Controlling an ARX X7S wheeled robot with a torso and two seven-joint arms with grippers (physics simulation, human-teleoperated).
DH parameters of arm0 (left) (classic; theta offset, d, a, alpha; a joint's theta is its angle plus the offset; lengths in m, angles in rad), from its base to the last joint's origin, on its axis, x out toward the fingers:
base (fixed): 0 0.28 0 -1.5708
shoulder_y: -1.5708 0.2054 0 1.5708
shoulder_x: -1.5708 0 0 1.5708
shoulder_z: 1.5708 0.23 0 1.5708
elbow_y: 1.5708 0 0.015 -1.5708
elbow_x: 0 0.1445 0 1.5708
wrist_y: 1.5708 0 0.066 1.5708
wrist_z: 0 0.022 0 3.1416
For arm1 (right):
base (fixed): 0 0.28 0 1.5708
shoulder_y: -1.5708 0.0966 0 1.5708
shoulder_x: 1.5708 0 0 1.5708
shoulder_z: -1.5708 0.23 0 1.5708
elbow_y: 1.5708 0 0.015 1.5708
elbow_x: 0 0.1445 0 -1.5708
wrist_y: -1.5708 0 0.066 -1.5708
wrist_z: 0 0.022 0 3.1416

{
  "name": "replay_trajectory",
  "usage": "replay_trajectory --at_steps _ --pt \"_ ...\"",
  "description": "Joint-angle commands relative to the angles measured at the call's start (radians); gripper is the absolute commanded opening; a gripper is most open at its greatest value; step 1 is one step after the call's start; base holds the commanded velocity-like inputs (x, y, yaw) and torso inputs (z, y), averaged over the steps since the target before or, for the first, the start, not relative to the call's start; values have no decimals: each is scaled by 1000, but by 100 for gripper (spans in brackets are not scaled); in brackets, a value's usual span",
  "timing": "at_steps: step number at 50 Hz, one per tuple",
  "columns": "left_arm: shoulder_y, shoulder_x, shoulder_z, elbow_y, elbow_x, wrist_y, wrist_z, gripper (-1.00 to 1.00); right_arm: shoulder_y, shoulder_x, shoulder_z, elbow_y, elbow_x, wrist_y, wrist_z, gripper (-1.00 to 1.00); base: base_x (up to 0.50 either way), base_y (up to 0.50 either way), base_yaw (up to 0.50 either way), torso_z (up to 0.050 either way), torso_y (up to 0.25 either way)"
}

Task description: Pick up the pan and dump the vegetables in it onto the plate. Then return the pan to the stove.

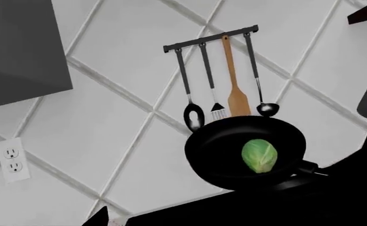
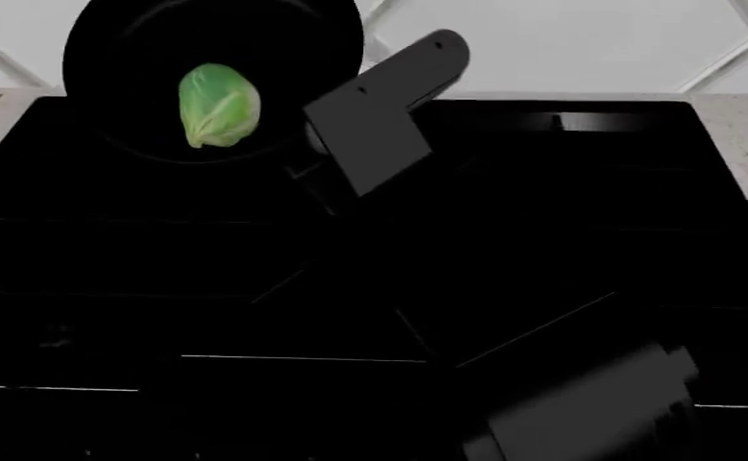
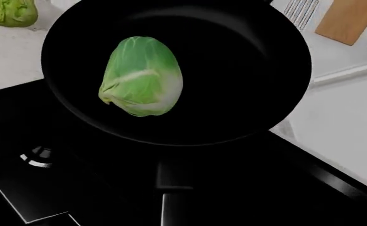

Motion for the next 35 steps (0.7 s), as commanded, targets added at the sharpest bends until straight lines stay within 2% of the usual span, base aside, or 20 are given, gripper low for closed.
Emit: replay_trajectory --at_steps 1,14,35 --pt "-75 -34 3 6 -30 -4 -2 100 46 -20 49 -62 -35 23 24 -100 74 500 0 0 0" --pt "-103 -34 -26 6 -58 -28 10 100 53 -28 21 -80 -29 25 35 -100 72 500 0 1 2" --pt "-76 -34 1 6 -20 15 25 100 68 -29 8 -113 -9 55 45 -100 31 500 0 1 3"
